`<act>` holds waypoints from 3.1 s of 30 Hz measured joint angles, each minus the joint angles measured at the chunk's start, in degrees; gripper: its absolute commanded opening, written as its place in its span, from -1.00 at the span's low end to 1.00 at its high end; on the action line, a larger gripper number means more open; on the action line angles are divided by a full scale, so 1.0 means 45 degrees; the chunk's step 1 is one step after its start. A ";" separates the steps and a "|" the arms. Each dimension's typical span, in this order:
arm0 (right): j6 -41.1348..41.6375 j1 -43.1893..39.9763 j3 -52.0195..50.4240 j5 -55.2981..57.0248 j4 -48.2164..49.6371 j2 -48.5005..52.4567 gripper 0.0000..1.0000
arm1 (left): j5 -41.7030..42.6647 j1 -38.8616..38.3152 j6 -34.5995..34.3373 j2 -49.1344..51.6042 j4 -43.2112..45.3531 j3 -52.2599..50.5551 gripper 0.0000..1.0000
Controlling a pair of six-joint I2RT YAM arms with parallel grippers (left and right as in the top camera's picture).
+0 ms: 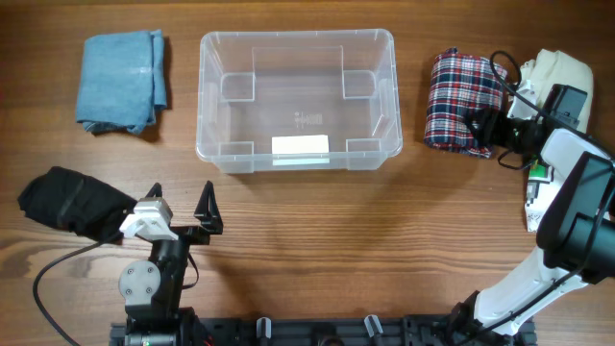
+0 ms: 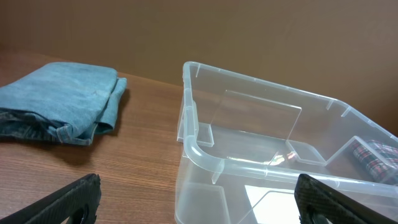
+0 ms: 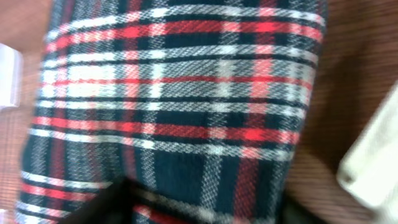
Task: Pack container
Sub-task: 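Lift the plaid shirt and carry it into the clear bin, then press the plaid shirt against the bin's left side, then release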
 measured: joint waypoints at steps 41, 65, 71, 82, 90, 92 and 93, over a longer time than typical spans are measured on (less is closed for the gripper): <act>0.5935 0.7441 0.0350 -0.1030 0.0641 -0.8349 -0.91 | 0.0000 0.0000 0.0000 0.0000 0.0000 0.0000 0.99; 1.0758 1.3415 0.0374 0.4478 0.7582 -0.1729 -0.92 | 0.0005 0.0000 0.0000 0.0000 0.0000 0.0000 1.00; 0.9918 1.3410 0.0379 0.4464 0.8106 -0.0996 -0.92 | 0.0005 0.0000 0.0000 0.0000 0.0000 0.0000 0.99; 0.9243 1.3410 0.0398 0.3837 0.8884 0.0209 0.28 | 0.0005 0.0000 0.0000 0.0000 0.0000 0.0000 1.00; 0.8320 1.3396 0.0665 0.3609 0.7771 0.0189 0.51 | 0.0005 0.0000 0.0000 0.0000 0.0000 0.0000 1.00; 0.7723 1.3318 0.0952 0.3623 0.6407 0.0141 0.59 | 0.0000 0.0000 0.0000 0.0000 0.0000 0.0000 0.99; 0.7397 1.3250 0.1137 0.3657 0.5625 0.0112 0.61 | 0.0005 0.0000 0.0000 0.0000 0.0000 0.0000 0.99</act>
